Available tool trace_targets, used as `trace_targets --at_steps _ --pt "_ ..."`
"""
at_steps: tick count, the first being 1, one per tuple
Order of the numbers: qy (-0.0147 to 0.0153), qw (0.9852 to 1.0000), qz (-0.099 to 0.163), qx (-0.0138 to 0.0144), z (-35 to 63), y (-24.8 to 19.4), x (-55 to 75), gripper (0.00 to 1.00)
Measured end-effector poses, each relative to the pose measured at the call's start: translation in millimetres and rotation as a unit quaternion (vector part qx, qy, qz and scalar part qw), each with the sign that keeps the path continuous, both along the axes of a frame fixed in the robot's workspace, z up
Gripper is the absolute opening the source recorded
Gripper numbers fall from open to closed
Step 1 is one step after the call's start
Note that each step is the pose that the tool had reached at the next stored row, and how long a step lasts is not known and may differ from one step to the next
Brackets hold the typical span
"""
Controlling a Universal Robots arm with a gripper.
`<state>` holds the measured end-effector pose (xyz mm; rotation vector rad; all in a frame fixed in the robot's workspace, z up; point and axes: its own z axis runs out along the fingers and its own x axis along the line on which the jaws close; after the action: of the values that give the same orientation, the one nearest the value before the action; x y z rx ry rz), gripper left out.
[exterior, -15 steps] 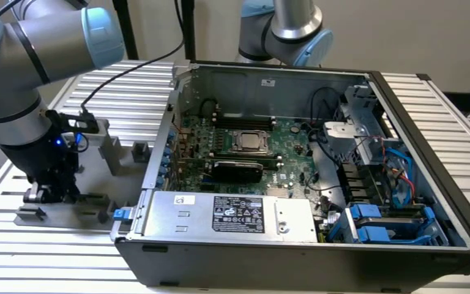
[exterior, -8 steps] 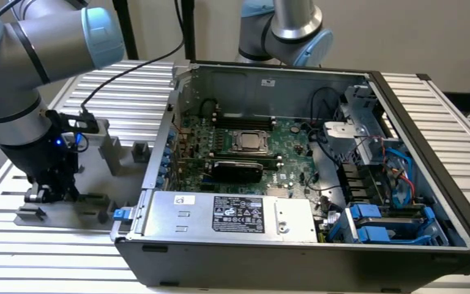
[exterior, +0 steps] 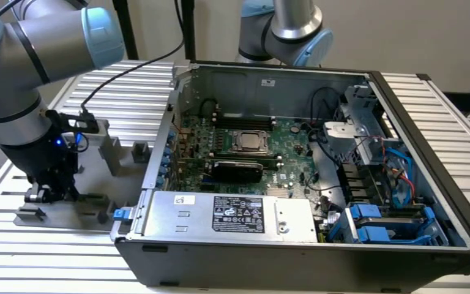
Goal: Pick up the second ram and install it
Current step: 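Pick up the second ram and move it above second insertion slot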
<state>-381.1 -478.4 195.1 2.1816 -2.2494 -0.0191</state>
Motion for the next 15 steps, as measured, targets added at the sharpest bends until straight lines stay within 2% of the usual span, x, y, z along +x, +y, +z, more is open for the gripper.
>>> trace_targets --at_steps 15 --pt "0.0000 1.0000 0.007 -0.0003 0.0 0.5 0.0 0.13"
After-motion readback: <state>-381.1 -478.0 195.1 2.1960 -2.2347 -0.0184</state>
